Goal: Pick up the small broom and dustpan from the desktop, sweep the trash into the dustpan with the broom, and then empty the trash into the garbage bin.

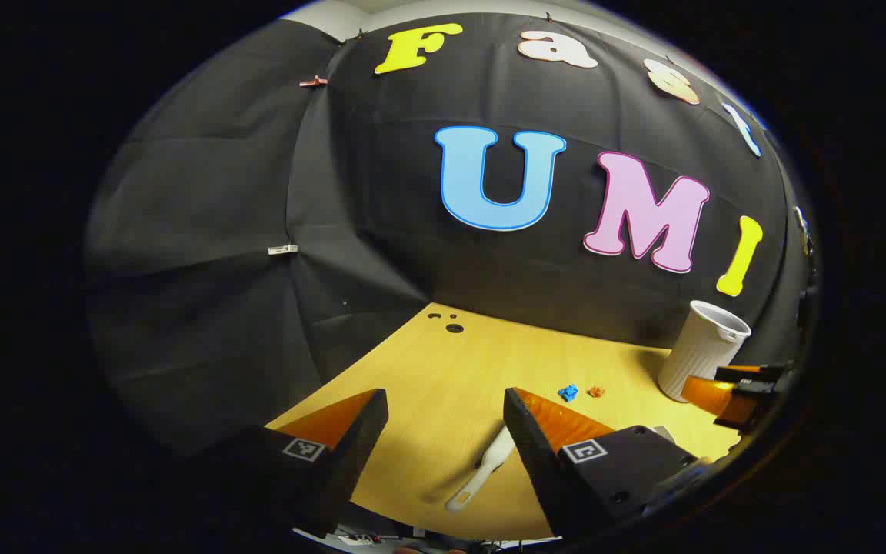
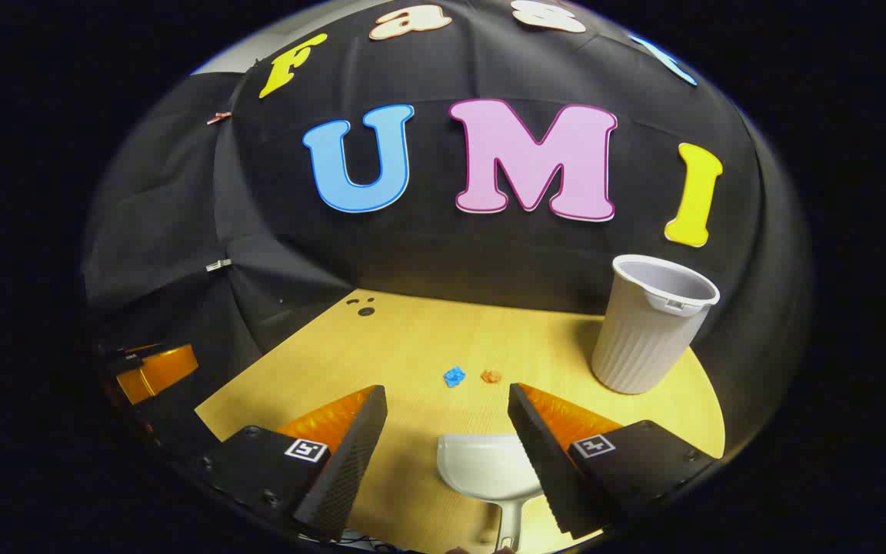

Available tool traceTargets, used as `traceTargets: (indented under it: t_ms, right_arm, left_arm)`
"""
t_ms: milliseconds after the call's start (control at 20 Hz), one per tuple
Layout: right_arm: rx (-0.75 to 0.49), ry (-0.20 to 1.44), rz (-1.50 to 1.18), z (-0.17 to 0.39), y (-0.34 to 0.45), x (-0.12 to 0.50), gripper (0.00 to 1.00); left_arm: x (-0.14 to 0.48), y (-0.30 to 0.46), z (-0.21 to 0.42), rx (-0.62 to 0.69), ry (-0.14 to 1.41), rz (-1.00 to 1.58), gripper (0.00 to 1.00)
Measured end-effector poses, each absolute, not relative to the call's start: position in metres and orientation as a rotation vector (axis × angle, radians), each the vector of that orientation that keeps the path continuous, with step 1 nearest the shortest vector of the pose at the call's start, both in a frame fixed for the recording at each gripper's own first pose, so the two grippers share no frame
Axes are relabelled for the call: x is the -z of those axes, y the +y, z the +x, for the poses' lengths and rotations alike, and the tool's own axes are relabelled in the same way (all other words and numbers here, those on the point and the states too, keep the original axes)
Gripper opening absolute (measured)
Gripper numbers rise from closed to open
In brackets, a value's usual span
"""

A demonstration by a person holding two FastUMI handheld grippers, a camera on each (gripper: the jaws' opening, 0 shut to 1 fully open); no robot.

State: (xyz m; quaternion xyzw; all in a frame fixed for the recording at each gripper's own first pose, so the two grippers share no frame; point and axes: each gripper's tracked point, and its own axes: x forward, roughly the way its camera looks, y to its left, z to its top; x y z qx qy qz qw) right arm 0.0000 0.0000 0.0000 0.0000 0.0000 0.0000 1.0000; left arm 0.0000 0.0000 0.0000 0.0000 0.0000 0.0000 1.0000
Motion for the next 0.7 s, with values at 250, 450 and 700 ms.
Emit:
traceTargets:
  t_ms: [250, 450, 700]
  right_arm:
    - [0.061, -0.015, -0.006, -0.01, -0.014, -0.002, 0.99]
    - [0.092, -0.016, -0.002, -0.019, -0.024, 0.008, 0.99]
    - [0.123, -0.013, 0.019, -0.027, -0.036, 0.016, 0.99]
  left_arm:
    - [0.01, -0.011, 0.004, 0.069, 0.003, 0.021, 0.96]
    - [0.027, -0.031, 0.01, 0.142, 0.037, 0.057, 0.96]
    - [0.051, -0.055, 0.017, 0.222, 0.099, 0.102, 0.96]
